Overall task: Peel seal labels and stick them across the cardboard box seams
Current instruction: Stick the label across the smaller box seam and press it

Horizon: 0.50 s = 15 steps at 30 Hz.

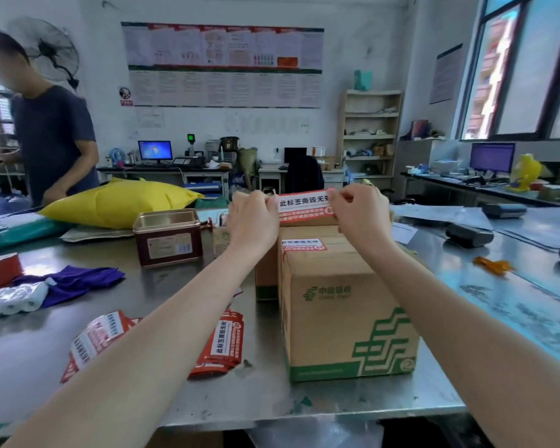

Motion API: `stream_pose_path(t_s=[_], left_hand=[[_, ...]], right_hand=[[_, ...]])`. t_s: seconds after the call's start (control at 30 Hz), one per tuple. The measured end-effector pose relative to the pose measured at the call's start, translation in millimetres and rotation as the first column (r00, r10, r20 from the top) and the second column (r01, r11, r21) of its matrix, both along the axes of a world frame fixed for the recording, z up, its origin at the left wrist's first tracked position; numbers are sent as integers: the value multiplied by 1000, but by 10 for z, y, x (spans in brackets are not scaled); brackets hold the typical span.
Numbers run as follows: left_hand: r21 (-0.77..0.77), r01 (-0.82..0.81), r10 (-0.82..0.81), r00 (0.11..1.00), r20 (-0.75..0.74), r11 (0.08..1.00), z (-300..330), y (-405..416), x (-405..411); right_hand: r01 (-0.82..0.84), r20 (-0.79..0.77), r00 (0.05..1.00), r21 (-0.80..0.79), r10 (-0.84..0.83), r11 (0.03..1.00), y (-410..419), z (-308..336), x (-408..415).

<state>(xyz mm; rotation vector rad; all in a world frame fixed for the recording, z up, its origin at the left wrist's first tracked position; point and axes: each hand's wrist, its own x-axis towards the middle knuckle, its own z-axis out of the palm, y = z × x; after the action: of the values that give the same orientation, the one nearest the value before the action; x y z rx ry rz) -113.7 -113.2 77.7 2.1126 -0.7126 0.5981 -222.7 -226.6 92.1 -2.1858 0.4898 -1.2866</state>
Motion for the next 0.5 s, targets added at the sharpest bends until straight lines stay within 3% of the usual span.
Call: stream_pose_path(t_s=[0.13, 0.23, 0.33, 0.5], left_hand=[[190, -2, -1, 1000, 16, 982, -21, -240, -50], [308, 119, -99, 992, -78, 944, -39, -361, -15], [374, 195, -152, 978, -142, 906, -13, -403, -13], [444, 188, -160, 982, -99, 876, 12, -437, -69]], right_hand=[[14, -88, 996, 68, -8, 998, -343, -69, 8], [-1, -158, 987, 120, 20, 993, -511, -140, -7], [-8, -228, 973, 168, 46, 986, -609, -194, -30], [45, -271, 963, 192, 8, 980, -721, -186, -46]])
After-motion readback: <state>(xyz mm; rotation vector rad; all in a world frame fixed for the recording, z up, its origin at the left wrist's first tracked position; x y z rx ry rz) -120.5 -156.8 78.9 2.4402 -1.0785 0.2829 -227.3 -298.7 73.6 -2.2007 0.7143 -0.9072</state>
